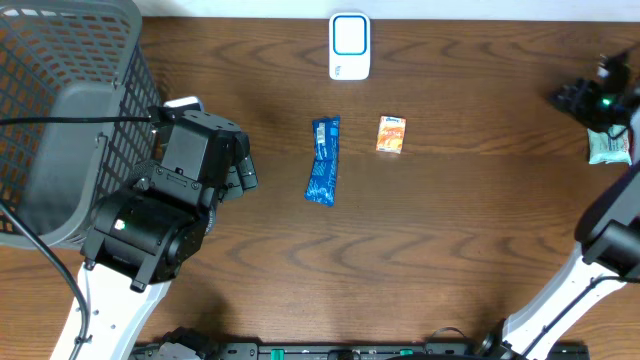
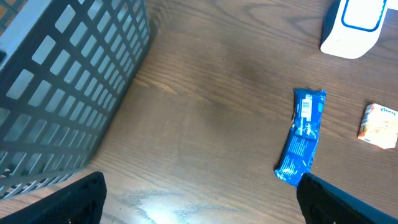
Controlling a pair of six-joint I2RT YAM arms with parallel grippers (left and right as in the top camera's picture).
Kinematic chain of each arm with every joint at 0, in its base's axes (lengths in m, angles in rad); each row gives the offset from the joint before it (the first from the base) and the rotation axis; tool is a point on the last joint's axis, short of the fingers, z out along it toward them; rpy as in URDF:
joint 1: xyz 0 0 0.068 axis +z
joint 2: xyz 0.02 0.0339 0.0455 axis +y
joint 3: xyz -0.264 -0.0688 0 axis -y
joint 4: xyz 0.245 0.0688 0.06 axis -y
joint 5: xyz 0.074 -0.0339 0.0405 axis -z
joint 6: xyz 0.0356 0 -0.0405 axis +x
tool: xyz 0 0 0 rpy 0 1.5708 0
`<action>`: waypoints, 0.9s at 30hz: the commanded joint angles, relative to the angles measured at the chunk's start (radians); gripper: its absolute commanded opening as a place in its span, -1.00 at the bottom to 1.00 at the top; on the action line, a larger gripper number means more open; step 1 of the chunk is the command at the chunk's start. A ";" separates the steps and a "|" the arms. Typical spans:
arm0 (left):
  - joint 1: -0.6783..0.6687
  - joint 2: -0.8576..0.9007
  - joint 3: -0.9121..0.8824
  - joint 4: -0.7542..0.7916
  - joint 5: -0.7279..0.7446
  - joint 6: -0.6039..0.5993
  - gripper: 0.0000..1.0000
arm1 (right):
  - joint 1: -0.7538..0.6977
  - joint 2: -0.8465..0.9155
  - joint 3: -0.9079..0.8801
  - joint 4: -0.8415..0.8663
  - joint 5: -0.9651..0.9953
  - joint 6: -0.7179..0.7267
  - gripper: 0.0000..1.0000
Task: Scan the item barcode
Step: 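Move the right gripper left to the orange Kleenex box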
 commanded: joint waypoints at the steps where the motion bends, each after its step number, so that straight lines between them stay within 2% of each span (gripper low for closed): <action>1: 0.006 0.000 0.005 -0.003 -0.010 0.010 0.96 | 0.084 -0.015 0.001 -0.063 -0.250 -0.001 0.37; 5: 0.006 0.000 0.005 -0.003 -0.010 0.010 0.96 | 0.186 -0.013 0.001 -0.126 -0.247 -0.024 0.46; 6: 0.006 0.000 0.005 -0.003 -0.010 0.010 0.96 | 0.214 -0.013 0.001 -0.136 -0.244 -0.023 0.53; 7: 0.006 0.000 0.005 -0.003 -0.010 0.010 0.96 | 0.254 -0.013 0.001 -0.148 -0.244 -0.023 0.80; 8: 0.006 0.000 0.005 -0.003 -0.010 0.010 0.96 | 0.285 -0.013 0.001 -0.151 -0.235 -0.023 0.87; 10: 0.006 0.000 0.005 -0.003 -0.010 0.010 0.96 | 0.342 -0.013 0.001 -0.158 -0.187 -0.023 0.86; 11: 0.006 0.000 0.005 -0.003 -0.010 0.010 0.96 | 0.369 -0.013 0.001 -0.159 -0.161 -0.023 0.84; 13: 0.006 0.000 0.005 -0.003 -0.010 0.010 0.96 | 0.426 -0.013 0.001 -0.161 -0.091 -0.015 0.57; 15: 0.006 0.000 0.005 -0.003 -0.010 0.010 0.96 | 0.478 -0.011 0.000 -0.161 -0.016 0.031 0.40; 17: 0.006 0.000 0.005 -0.003 -0.010 0.010 0.96 | 0.533 -0.010 0.000 -0.161 0.071 0.087 0.04; 18: 0.006 0.000 0.005 -0.003 -0.010 0.010 0.96 | 0.554 -0.009 0.000 -0.163 0.097 0.095 -0.03; 24: 0.006 0.000 0.005 -0.003 -0.010 0.010 0.95 | 0.625 -0.007 -0.002 -0.172 0.277 0.172 -0.06; 27: 0.006 0.000 0.005 -0.003 -0.010 0.010 0.96 | 0.629 -0.007 -0.010 -0.182 0.297 0.185 -0.05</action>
